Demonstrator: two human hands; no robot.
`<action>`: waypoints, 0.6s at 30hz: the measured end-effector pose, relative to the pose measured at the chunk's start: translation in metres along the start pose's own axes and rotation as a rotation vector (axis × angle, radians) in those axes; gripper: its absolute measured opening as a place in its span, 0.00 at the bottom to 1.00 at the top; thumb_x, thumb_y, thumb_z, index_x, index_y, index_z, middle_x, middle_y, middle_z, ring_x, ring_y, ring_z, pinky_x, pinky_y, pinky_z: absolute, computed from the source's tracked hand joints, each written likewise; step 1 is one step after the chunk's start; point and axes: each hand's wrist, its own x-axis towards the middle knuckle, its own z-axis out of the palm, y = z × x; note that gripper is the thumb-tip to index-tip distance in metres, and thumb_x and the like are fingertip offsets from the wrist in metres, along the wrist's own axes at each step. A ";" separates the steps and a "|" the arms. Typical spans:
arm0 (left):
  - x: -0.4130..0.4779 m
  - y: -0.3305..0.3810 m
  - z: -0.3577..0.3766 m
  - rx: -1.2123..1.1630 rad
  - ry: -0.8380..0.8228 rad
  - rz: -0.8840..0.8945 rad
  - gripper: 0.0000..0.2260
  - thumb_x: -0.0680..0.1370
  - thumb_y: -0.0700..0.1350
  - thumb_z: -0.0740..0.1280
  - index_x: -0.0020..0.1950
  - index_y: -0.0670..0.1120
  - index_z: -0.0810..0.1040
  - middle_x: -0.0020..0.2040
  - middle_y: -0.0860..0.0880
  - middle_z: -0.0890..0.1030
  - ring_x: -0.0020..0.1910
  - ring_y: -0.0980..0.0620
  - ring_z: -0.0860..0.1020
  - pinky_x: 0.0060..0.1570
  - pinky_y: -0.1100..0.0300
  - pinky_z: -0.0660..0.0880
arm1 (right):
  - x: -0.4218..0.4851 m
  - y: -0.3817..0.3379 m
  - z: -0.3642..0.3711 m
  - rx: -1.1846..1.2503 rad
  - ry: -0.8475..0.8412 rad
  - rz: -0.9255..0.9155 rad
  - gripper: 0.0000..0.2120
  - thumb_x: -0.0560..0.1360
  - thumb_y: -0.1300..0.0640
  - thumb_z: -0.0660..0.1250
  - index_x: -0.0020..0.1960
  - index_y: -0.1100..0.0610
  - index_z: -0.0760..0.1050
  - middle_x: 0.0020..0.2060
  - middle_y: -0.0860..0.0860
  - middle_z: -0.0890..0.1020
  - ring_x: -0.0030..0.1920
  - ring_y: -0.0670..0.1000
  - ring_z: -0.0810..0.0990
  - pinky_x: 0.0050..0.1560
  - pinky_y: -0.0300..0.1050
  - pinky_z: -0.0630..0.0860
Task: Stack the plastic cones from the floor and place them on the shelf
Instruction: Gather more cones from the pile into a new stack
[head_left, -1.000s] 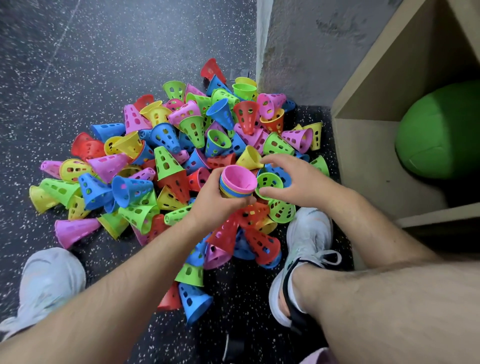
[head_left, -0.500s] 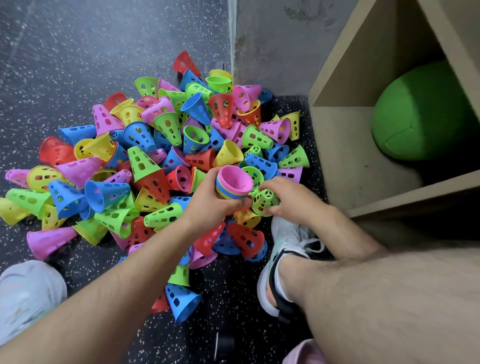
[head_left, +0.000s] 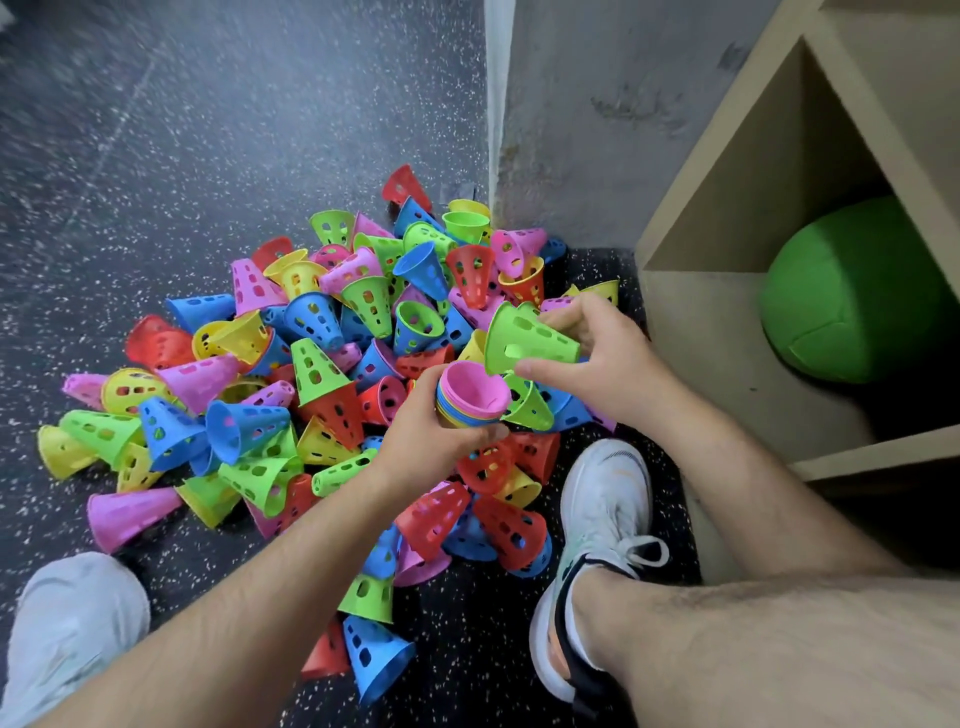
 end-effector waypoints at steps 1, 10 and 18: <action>0.001 0.001 -0.002 -0.009 0.005 0.004 0.34 0.68 0.44 0.84 0.69 0.53 0.72 0.60 0.52 0.82 0.53 0.55 0.84 0.51 0.61 0.80 | 0.001 -0.003 0.004 0.030 -0.043 -0.024 0.28 0.60 0.40 0.80 0.53 0.47 0.72 0.50 0.45 0.83 0.51 0.47 0.83 0.57 0.57 0.79; -0.002 0.009 -0.012 -0.049 0.007 0.046 0.32 0.70 0.41 0.82 0.69 0.49 0.72 0.59 0.52 0.83 0.53 0.56 0.84 0.50 0.62 0.81 | 0.006 -0.029 0.015 -0.351 -0.344 -0.184 0.32 0.74 0.47 0.74 0.71 0.30 0.63 0.61 0.44 0.72 0.63 0.41 0.70 0.65 0.39 0.66; -0.004 0.008 -0.015 -0.048 0.005 0.030 0.33 0.70 0.42 0.82 0.70 0.49 0.71 0.58 0.52 0.81 0.50 0.61 0.83 0.47 0.69 0.77 | 0.012 -0.033 0.028 -0.152 -0.078 -0.180 0.25 0.68 0.46 0.78 0.53 0.49 0.64 0.57 0.44 0.77 0.49 0.52 0.78 0.50 0.48 0.77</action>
